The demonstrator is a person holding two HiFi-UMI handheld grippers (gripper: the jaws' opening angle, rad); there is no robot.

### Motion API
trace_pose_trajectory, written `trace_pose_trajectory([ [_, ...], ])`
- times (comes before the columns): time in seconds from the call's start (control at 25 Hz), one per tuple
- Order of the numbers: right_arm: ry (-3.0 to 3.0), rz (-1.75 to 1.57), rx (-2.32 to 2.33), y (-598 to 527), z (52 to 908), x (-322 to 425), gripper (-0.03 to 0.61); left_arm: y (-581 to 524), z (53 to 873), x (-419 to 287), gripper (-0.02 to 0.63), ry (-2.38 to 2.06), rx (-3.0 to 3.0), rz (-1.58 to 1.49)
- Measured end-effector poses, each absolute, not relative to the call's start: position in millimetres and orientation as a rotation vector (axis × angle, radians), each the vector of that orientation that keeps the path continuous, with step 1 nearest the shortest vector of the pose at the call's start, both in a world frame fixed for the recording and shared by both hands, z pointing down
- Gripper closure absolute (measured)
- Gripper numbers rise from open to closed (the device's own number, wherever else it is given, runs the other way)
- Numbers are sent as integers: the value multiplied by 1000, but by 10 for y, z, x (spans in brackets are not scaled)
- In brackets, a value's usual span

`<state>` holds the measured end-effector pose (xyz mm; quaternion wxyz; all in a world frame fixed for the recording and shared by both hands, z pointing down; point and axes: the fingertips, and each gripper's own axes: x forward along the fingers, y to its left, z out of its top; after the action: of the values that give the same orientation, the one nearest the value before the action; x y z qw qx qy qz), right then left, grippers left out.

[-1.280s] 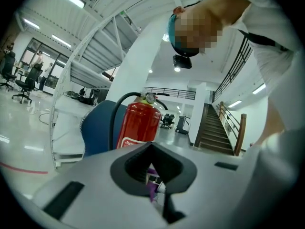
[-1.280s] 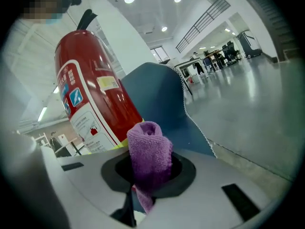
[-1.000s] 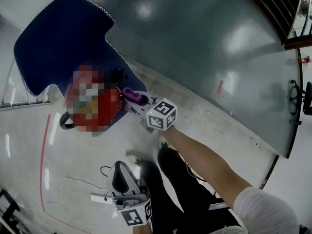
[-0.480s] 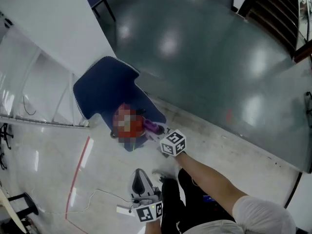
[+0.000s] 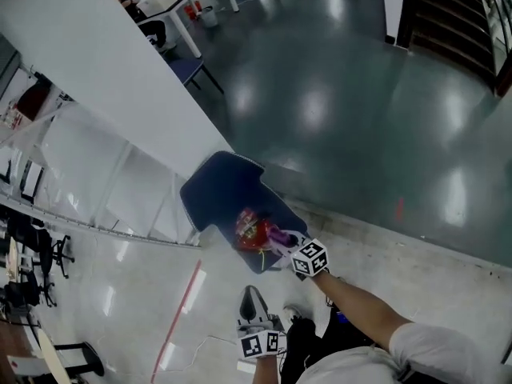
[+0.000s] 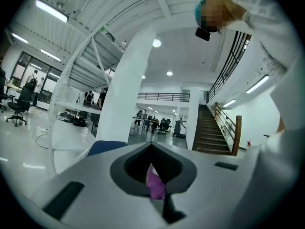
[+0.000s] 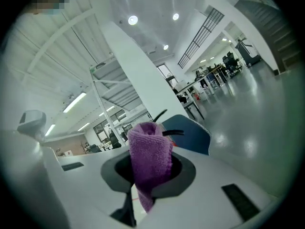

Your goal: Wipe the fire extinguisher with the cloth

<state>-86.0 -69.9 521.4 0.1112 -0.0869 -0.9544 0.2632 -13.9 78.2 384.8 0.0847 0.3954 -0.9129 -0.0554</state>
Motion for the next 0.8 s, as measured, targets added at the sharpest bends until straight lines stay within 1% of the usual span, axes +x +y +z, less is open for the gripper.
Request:
trace_pose_trajectory([
  [0.24, -2944, 620, -77, -708, 4899, -669, 520, 864, 4034, -425, 609, -2606, 1502, -114],
  [0.36, -2977, 591, 100, -707, 4711, -493, 520, 912, 3923, -543, 609, -2509, 1695, -86],
  [0.52, -2965, 611, 326, -611, 4467, -110, 520, 984, 3777, -529, 609, -2370, 1848, -86],
  [0.64, -2926, 621, 427, -385, 4445, 162, 520, 1030, 3699, -446, 609, -2305, 1903, -72],
  [0.8, -2918, 645, 442, -264, 4576, 222, 520, 905, 3777, -450, 609, -2301, 1897, -60],
])
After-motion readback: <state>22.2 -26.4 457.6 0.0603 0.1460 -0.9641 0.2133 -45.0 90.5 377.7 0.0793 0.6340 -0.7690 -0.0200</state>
